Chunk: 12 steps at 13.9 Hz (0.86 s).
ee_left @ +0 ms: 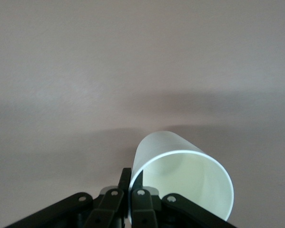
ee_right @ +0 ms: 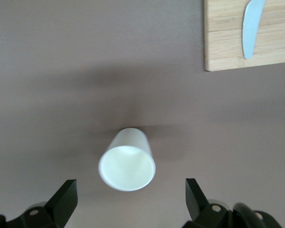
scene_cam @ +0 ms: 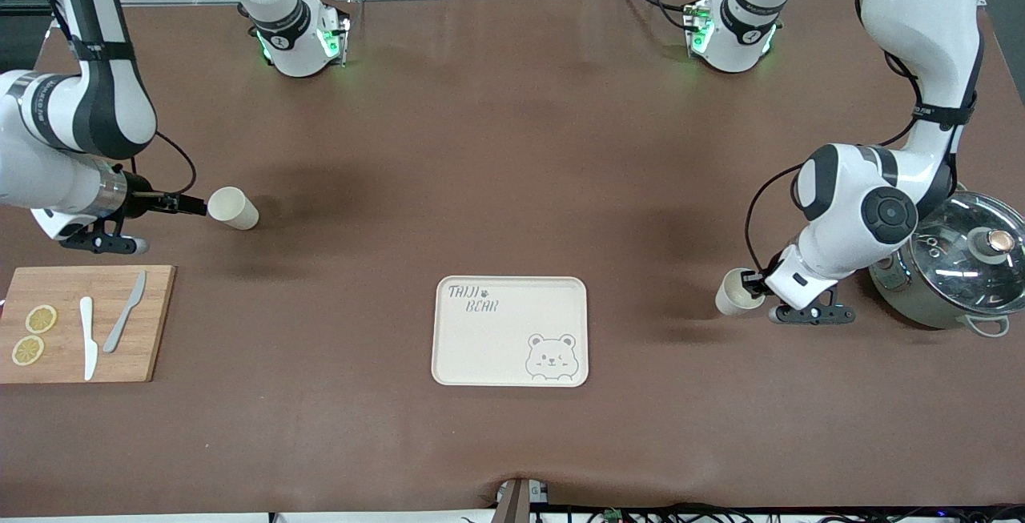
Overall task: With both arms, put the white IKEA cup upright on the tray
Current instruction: 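Carry the cup to the tray with the left gripper while the right gripper grasps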
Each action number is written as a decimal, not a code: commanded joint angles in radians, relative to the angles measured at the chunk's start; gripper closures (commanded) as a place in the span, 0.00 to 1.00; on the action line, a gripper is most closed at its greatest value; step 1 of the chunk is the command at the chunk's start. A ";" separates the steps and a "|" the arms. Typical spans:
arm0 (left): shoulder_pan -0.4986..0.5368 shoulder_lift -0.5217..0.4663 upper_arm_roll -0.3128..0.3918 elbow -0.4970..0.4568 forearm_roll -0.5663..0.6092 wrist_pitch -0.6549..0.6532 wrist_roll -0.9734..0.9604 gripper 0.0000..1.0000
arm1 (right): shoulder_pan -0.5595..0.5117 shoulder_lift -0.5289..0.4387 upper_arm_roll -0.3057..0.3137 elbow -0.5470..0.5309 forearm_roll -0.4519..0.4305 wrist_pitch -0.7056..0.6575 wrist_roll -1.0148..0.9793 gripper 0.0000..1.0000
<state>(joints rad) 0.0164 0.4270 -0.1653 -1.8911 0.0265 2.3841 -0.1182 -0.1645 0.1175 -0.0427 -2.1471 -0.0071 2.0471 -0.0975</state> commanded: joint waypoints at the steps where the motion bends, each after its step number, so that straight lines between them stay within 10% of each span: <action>1: -0.004 -0.014 -0.040 0.070 -0.007 -0.106 -0.053 1.00 | -0.067 -0.044 0.010 -0.132 0.001 0.100 -0.056 0.00; 7: -0.160 0.048 -0.051 0.248 -0.014 -0.218 -0.309 1.00 | -0.081 -0.038 0.012 -0.359 0.010 0.515 -0.037 0.00; 9: -0.214 0.094 -0.049 0.324 -0.020 -0.252 -0.410 1.00 | -0.079 -0.033 0.014 -0.363 0.012 0.507 -0.036 0.30; 11: -0.252 0.146 -0.049 0.394 -0.020 -0.272 -0.471 1.00 | -0.078 -0.027 0.015 -0.363 0.016 0.451 -0.036 0.96; 12: -0.277 0.180 -0.049 0.432 -0.019 -0.285 -0.485 1.00 | -0.076 -0.028 0.017 -0.363 0.027 0.411 -0.034 1.00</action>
<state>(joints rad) -0.2292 0.5245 -0.2200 -1.5729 0.0190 2.1461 -0.5727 -0.2256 0.1117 -0.0446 -2.4885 -0.0042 2.5018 -0.1377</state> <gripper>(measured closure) 0.969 0.432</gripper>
